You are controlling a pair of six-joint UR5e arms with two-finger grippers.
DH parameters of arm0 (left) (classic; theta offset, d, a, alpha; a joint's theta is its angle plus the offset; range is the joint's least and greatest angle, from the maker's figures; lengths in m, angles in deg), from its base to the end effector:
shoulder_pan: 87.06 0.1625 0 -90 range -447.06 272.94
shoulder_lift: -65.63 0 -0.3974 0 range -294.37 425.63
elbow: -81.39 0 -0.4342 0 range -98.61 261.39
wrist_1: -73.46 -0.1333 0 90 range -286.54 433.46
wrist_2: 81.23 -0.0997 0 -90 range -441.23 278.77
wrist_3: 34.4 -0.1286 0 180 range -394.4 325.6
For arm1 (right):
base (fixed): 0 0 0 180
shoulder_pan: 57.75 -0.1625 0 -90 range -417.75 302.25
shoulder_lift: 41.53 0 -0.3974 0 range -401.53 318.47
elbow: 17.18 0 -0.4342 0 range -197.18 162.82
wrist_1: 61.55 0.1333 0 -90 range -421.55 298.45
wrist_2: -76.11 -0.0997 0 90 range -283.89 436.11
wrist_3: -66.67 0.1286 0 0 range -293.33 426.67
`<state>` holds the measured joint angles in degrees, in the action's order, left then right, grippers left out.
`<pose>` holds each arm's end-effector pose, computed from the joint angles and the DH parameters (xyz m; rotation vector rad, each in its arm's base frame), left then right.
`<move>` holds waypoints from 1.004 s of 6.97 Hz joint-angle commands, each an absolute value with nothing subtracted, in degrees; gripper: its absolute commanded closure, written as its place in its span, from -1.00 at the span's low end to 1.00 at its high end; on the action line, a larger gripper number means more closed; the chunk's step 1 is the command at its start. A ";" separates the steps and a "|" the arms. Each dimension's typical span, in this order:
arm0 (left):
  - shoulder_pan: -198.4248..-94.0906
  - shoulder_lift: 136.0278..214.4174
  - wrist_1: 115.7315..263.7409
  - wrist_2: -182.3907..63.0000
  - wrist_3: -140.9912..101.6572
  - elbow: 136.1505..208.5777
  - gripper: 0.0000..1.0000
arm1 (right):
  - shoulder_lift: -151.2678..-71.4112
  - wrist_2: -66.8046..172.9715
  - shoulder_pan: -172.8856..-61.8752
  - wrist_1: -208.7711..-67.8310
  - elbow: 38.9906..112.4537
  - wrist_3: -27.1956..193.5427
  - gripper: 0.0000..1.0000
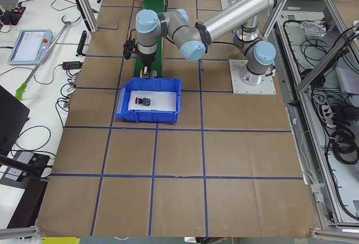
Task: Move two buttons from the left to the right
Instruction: 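Lift the yellow button and place it on the near end of the conveyor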
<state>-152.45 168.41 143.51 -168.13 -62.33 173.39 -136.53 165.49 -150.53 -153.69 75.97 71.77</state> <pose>0.1301 -0.6208 0.3204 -0.0945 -3.1273 0.1641 0.1592 -0.5006 0.4511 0.0627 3.1235 -0.1074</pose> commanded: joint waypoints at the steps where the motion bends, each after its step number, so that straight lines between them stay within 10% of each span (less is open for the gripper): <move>1: -161.12 168.63 143.07 -168.33 -52.37 173.50 0.79 | -136.45 165.58 -150.47 -153.66 76.07 71.77 -1.00; 7: -170.91 178.84 124.17 -169.21 -42.83 181.22 0.79 | -136.10 165.49 -150.30 -153.66 76.24 71.77 -1.00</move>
